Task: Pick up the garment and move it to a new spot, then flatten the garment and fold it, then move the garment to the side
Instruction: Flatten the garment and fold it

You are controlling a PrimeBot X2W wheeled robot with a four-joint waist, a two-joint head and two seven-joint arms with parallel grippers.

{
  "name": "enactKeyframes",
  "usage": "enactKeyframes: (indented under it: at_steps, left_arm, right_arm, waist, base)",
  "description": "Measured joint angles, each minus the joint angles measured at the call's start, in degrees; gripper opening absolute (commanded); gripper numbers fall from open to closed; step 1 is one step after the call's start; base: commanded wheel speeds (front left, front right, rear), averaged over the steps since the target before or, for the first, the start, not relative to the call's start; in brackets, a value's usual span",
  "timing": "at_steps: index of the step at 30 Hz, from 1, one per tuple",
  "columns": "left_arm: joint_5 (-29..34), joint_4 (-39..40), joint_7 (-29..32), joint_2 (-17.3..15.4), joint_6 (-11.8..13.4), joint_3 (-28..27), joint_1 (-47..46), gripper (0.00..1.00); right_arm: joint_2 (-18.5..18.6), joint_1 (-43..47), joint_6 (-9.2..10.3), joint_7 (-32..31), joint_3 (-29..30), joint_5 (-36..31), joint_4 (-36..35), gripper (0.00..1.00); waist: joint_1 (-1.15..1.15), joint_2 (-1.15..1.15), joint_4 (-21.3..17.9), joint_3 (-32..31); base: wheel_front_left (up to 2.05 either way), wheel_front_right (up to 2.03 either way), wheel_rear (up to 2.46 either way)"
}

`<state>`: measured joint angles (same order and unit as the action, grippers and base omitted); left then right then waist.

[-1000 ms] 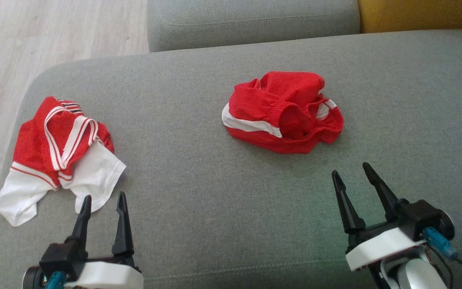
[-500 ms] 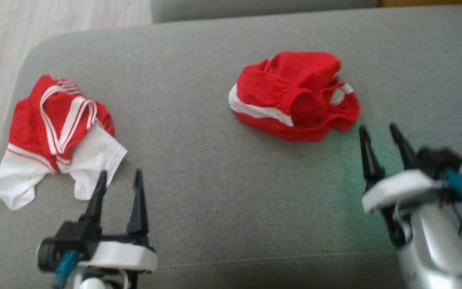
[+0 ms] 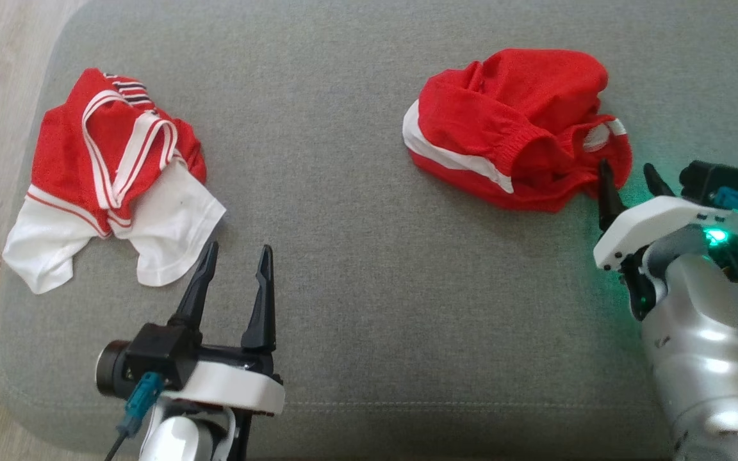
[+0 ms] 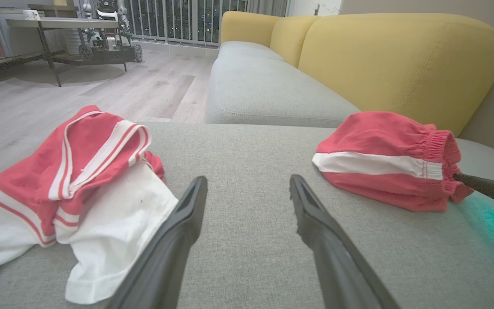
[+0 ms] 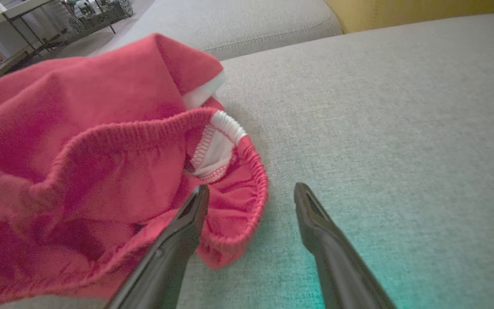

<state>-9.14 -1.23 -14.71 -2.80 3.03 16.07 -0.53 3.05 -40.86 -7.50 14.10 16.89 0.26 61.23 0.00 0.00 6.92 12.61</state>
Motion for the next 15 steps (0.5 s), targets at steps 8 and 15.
enactKeyframes:
  at_steps: [8, 15]
  left_arm:
    - [0.0, -0.69, 0.0, 0.0, -0.02, 0.86, -0.99, 1.0]
    - [0.0, -0.92, 0.0, 0.0, -0.02, 0.13, -1.36, 1.0]
  right_arm:
    - [0.2, -6.55, 0.0, 0.02, 4.75, -1.98, 10.38, 0.0]
    - [0.16, -8.12, 0.0, 0.11, 3.82, -2.36, 7.09, 0.0]
  waist:
    - [0.0, 0.0, 0.88, 0.94]
    - [0.0, 0.0, -0.8, 0.76]
  base:
    - [0.0, 0.0, 0.0]
    - [0.0, 0.0, 0.0]
